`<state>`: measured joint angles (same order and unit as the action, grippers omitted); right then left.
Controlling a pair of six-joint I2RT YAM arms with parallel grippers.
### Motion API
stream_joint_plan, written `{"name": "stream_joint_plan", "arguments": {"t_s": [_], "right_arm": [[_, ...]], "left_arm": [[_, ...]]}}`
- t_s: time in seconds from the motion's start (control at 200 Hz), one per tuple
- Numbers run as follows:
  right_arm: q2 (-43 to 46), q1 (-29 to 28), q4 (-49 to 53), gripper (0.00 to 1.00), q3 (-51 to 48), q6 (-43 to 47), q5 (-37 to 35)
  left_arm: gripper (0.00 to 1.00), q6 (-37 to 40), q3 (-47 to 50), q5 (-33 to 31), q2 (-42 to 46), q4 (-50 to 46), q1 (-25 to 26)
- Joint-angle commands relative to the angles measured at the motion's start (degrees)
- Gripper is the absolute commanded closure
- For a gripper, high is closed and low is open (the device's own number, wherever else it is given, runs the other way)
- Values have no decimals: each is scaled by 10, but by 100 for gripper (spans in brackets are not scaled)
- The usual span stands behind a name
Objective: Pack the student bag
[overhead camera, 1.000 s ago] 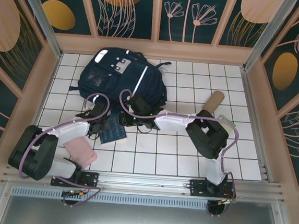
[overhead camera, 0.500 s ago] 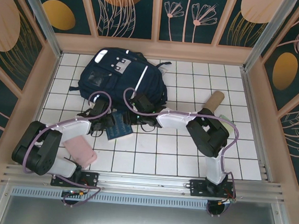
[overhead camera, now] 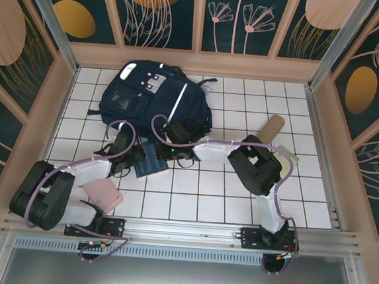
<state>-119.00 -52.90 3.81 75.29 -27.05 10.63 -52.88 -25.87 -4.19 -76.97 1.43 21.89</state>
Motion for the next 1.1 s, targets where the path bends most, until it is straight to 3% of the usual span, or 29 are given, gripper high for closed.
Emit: {"name": "stream_joint_plan", "arguments": {"t_s": [0.0,0.265,0.38,0.655,0.856,0.976,1.096], "right_arm": [[-34,-27,-10,67,14,11,78],[-32,-20,-10,67,15,2,83],[-26,-15,-14,67,12,-3,84],[-20,-14,-15,67,10,-5,85],[-7,-12,-17,66,-2,-9,77],[16,-7,-17,62,-10,-12,69],[55,4,-16,53,-17,-13,63]], "left_arm": [[53,-40,42,111,15,16,6],[57,-50,78,187,196,84,2],[57,-59,92,172,238,87,1],[57,-60,97,170,147,104,1],[75,-49,71,145,148,63,1],[100,-36,45,110,188,-9,1],[100,-28,10,82,228,-89,1]]}}
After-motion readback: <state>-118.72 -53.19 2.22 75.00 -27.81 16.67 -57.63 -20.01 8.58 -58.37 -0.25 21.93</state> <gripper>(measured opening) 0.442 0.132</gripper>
